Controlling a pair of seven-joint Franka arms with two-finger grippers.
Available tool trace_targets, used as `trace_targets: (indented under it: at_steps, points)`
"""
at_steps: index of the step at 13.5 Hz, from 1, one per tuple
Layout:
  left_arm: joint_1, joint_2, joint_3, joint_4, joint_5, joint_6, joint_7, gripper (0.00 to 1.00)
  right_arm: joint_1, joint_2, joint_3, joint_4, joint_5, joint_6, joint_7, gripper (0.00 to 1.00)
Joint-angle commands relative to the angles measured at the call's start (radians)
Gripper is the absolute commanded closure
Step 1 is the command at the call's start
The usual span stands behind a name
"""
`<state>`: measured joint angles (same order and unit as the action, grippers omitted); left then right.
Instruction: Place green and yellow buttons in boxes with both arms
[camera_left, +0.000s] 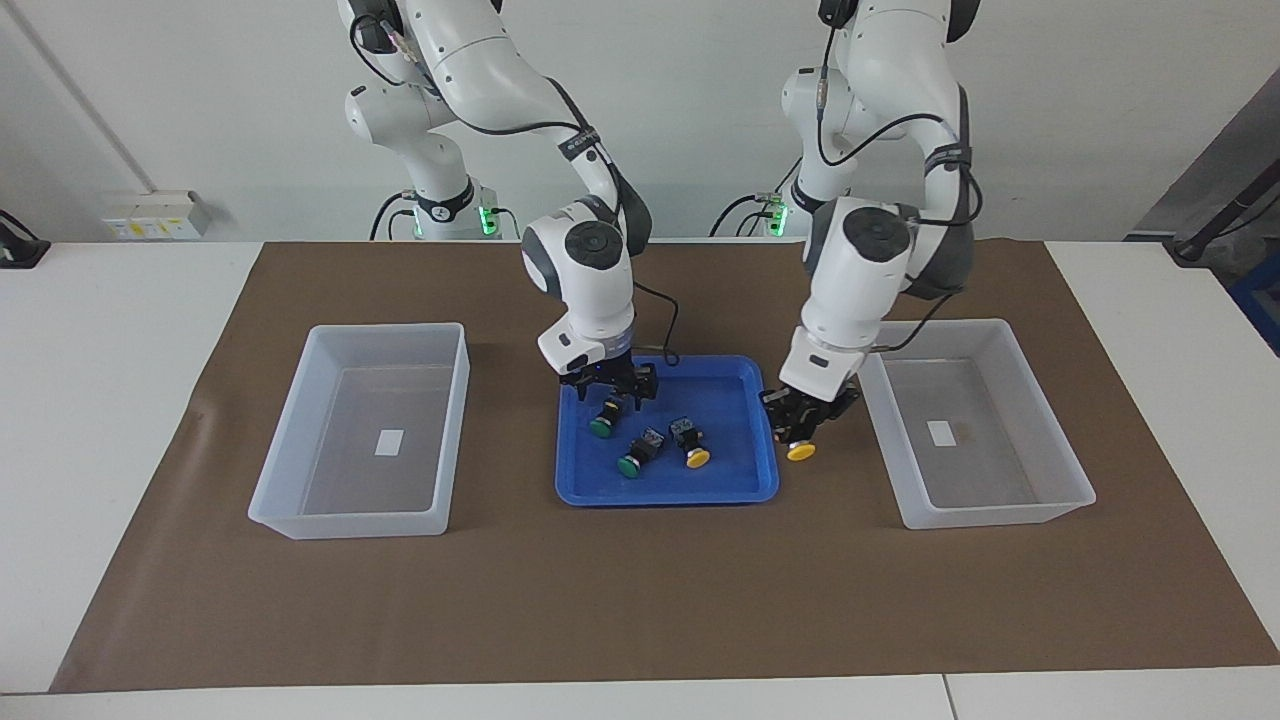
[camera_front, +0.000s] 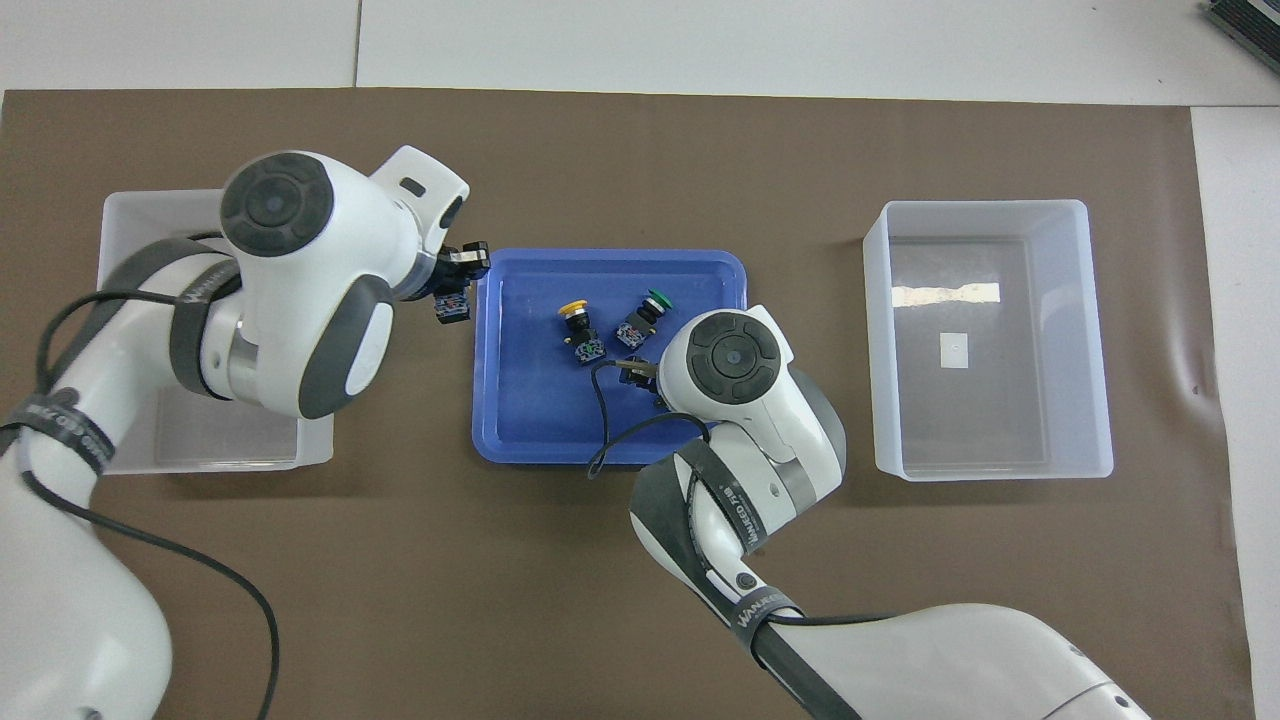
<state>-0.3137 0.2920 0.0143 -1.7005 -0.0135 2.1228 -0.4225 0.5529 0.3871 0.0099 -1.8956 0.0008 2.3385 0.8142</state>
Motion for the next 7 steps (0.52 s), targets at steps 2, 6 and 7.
trace_targets:
  at_steps: [2,6,7]
  points:
    - [0.164,-0.01,-0.007,0.018,-0.017,-0.073,0.251,1.0,0.004,-0.025,-0.002,-0.043,0.019,0.01,-0.003,0.0]
    - [0.28,-0.068,-0.005,-0.176,-0.017,0.055,0.468,1.0,-0.007,-0.027,-0.002,-0.073,0.016,0.038,-0.03,0.43]
    - [0.281,-0.08,-0.004,-0.244,-0.017,0.125,0.47,0.95,-0.005,-0.024,-0.002,-0.073,0.016,0.06,-0.027,0.56]
